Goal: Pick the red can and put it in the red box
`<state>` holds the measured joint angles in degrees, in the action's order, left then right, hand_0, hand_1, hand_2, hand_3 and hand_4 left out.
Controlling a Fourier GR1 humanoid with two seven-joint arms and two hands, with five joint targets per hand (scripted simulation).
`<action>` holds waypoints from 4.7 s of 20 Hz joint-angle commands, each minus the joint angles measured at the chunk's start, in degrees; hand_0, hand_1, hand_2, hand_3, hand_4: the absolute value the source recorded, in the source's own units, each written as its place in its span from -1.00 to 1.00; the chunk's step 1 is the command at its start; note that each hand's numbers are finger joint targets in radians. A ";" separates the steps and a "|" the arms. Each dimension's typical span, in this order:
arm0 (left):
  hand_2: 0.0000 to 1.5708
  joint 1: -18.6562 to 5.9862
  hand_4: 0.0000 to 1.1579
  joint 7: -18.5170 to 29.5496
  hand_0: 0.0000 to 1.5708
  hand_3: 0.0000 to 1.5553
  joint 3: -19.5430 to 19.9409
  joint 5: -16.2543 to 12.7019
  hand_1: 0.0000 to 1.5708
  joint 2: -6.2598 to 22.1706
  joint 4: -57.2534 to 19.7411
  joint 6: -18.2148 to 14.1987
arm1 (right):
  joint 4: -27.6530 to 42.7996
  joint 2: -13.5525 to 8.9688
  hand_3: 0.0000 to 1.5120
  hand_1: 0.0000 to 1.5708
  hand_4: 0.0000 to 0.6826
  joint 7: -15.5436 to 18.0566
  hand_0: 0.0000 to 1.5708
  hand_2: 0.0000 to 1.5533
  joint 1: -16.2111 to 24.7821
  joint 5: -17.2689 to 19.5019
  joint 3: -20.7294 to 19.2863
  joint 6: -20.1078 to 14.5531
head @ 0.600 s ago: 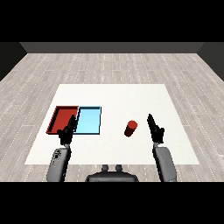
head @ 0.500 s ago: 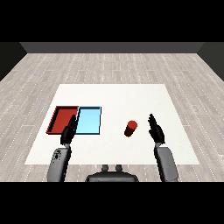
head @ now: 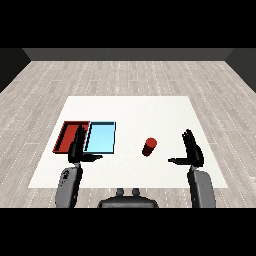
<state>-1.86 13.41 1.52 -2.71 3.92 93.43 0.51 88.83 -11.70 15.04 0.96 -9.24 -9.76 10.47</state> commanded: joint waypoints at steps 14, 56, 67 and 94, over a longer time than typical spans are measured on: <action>-1.00 0.18 -1.00 9.45 -1.00 -1.00 0.76 -0.97 -1.00 -1.39 -2.36 1.82 | -6.55 0.14 -1.00 -1.00 -1.00 8.19 -1.00 -1.00 -1.35 -1.23 -2.76 7.38; -1.00 1.88 -1.00 10.66 -1.00 -1.00 -0.40 -1.19 -1.00 -3.33 -0.84 1.01 | -42.96 8.22 -1.00 -1.00 -1.00 14.74 -1.00 -1.00 -21.63 0.65 1.85 4.67; -1.00 1.71 -1.00 13.24 -1.00 -1.00 3.20 -3.20 -1.00 -0.84 -4.16 3.87 | -34.32 10.34 -1.00 -1.00 -1.00 8.58 -1.00 -1.00 -18.99 -1.51 5.28 2.90; -1.00 -1.96 -1.00 10.69 -1.00 -1.00 2.22 -2.79 -1.00 -1.96 -4.40 1.95 | -55.62 11.69 0.88 0.85 0.79 14.77 0.85 0.87 -33.04 -0.99 10.11 -17.91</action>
<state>-1.38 23.68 3.86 -5.59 2.67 91.71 2.92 37.57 -0.16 27.86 -29.17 -10.48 -1.08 -2.68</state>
